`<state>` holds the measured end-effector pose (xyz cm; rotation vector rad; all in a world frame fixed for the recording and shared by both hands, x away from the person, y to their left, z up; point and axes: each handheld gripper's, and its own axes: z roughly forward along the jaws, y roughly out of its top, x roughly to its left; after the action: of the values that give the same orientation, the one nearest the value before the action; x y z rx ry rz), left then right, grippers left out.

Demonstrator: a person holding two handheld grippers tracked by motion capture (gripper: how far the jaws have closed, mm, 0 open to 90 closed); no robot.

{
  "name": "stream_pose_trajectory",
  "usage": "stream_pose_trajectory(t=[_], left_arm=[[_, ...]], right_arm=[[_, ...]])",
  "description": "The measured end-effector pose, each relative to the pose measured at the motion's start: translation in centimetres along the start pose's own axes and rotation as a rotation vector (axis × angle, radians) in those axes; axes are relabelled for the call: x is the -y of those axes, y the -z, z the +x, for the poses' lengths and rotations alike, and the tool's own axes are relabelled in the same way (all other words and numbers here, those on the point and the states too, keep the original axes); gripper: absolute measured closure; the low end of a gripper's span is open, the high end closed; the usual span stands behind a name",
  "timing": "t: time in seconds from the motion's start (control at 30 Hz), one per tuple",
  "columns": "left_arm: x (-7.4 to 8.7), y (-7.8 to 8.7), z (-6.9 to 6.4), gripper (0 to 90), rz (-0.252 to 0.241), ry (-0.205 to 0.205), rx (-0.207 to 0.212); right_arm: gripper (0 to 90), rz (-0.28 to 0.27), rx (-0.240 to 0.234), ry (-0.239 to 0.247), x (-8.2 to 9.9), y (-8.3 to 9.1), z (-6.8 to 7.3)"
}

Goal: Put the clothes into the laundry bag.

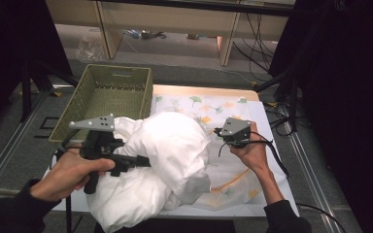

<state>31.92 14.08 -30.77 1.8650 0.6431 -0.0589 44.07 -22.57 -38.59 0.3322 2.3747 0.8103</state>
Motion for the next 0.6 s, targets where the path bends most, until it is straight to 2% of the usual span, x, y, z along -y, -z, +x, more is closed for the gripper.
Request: stream_pose_trajectory(t=[0.03,0.17,0.3,0.33,0.43,0.57,0.6], left_arm=[[0.6,-0.6,0.0,56.8,0.017,-0.013,0.014],[2.2,-2.4,0.0,56.8,0.046,-0.018,0.020],[3.1,-4.2,0.2,56.7,0.093,-0.039,0.027],[3.3,-4.6,0.3,56.7,0.096,-0.050,0.032],[4.0,-6.0,0.5,56.7,0.108,-0.070,0.018],[4.8,-8.1,0.9,56.7,0.153,-0.097,-0.007],[4.9,-8.7,0.9,56.7,0.168,-0.105,-0.018]], right_arm=[[89.7,0.001,0.016,-0.010,-0.1,0.0,0.0],[89.7,-0.005,0.028,-0.013,-0.6,0.5,-0.3],[89.7,-0.011,0.039,-0.013,-1.0,0.9,-0.6],[89.7,-0.017,0.055,-0.016,-1.1,1.0,-0.6],[89.7,-0.030,0.051,-0.020,-1.3,1.4,-0.6],[89.6,-0.043,0.061,0.014,-2.3,1.9,-0.2],[89.7,-0.042,0.063,0.003,-2.4,2.1,-0.1]])
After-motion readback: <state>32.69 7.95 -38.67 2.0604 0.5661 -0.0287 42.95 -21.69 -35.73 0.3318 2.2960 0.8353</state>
